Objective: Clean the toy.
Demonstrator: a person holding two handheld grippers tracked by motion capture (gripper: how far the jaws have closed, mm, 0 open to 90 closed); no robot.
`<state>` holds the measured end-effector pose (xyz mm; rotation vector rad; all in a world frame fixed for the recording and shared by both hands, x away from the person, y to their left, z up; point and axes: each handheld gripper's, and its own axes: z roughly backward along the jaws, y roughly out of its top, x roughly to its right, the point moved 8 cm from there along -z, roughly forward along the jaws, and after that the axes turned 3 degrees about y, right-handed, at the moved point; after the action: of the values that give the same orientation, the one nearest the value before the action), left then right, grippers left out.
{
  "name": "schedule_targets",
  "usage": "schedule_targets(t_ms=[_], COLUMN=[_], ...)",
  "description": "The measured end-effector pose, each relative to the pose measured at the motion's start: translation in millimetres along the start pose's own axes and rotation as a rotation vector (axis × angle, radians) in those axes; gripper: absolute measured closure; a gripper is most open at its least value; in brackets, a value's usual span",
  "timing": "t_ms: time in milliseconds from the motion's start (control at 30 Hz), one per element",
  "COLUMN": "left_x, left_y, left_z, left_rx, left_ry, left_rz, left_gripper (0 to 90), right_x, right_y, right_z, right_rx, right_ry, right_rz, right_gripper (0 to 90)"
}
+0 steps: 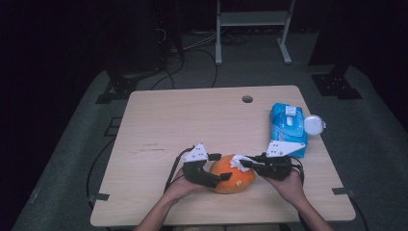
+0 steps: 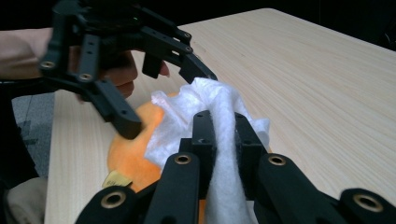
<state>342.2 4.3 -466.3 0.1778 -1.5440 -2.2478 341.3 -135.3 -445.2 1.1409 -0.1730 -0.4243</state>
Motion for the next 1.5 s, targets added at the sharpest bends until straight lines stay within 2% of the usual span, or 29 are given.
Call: schedule_targets(t_ms=[133,200,400,500,600,833,867,1000,1067,1133,1200,1267,1367,1500], left_x=[-4.8,-6.8,-12.1,-15.4,-14.3,1.6,2.2,-0.6,-1.8,-1.2,-0.4,0.2,3.4,12.5], left_y=[-4.5,-5.1,-6.6,-6.8,-6.2,-2.9,-3.0,-4.3,-4.7,-4.8,-4.7,-4.8,-3.9,-1.6], left_z=[0.1,0.6,1.9,3.2,2.3,-1.7,-1.8,-2.1,-3.0,-3.7,-3.6,-3.4,-3.8,-5.0], left_rx=[-0.028,-0.034,-0.037,-0.035,-0.031,-0.019,-0.022,-0.028,-0.026,-0.028,-0.033,-0.032,-0.029,-0.022], left_ry=[0.017,0.029,0.048,0.057,0.057,-0.015,-0.009,0.016,0.020,0.025,0.027,0.026,0.012,-0.020], left_rz=[0.019,0.029,0.061,0.087,0.092,0.035,0.024,0.035,0.048,0.049,0.042,0.042,0.028,-0.010], left_gripper=[30.7,32.5,32.7,32.6,32.3,24.7,24.5,29.5,29.9,30.0,29.9,29.9,29.3,27.3], right_x=[3.1,3.0,1.9,6.2,10.7,22.4,23.8,22.9,19.4,12.5,4.9,2.8,7.3,20.0], right_y=[0.2,1.2,-2.6,-5.5,-7.7,-13.0,-13.2,-12.2,-8.8,-2.6,1.8,2.0,-0.6,-9.6], right_z=[-0.8,1.2,7.7,10.7,10.2,5.2,4.8,5.5,5.6,4.3,1.2,0.1,1.4,6.0], right_rx=[0.001,0.003,-0.002,-0.005,-0.005,-0.001,0.002,0.011,0.021,0.040,0.041,0.029,0.029,0.010], right_ry=[-0.003,-0.005,-0.003,-0.009,-0.011,-0.013,-0.011,-0.005,0.000,0.026,0.039,0.029,0.032,-0.001], right_rz=[-0.012,-0.009,-0.012,-0.023,-0.042,-0.095,-0.101,-0.117,-0.110,-0.108,-0.085,-0.064,-0.082,-0.100], right_gripper=[81.7,81.7,81.6,81.6,81.5,81.6,81.6,81.8,81.8,81.8,81.7,81.8,81.9,81.8])
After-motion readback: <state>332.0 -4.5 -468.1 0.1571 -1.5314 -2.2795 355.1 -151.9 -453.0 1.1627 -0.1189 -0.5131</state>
